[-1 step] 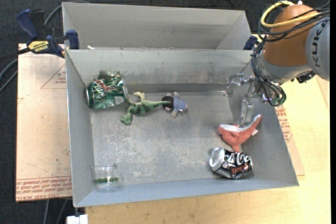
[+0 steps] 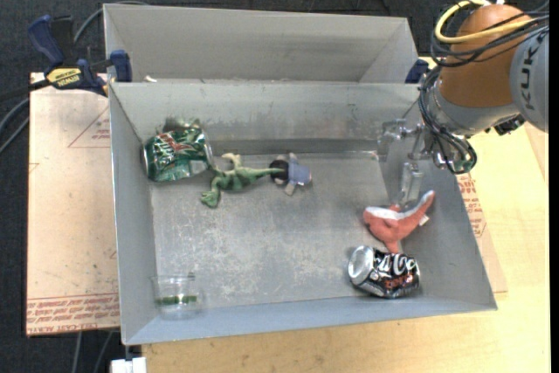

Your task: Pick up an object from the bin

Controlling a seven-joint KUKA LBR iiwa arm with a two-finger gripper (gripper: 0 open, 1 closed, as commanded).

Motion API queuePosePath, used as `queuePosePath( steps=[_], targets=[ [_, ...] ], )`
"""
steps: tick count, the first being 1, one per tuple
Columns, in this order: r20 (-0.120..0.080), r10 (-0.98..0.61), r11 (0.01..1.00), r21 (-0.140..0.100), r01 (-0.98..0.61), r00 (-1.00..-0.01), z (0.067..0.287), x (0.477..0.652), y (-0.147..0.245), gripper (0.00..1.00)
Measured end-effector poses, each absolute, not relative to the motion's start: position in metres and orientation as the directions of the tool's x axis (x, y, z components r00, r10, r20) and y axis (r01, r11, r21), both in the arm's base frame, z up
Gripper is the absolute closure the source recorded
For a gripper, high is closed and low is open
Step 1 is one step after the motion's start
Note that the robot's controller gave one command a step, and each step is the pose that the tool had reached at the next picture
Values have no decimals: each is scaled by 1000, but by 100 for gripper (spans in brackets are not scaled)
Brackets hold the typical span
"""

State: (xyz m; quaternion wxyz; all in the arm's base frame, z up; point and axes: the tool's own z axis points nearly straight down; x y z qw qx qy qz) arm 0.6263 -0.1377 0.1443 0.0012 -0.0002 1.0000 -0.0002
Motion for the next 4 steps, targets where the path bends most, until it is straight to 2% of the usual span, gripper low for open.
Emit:
queuePosePath(
  steps=[1, 2, 3, 4],
  targets=[
    [1, -52, 999, 3, -52, -999, 72, 588, -153, 0],
    [-6, 0, 1000, 0, 0, -1000, 129, 579, -154, 0],
    [-1, -51, 999, 3, -51, -999, 72, 589, -153, 0],
    [-6, 67, 998, 2, 67, -998, 70, 571, -152, 0]
  ],
)
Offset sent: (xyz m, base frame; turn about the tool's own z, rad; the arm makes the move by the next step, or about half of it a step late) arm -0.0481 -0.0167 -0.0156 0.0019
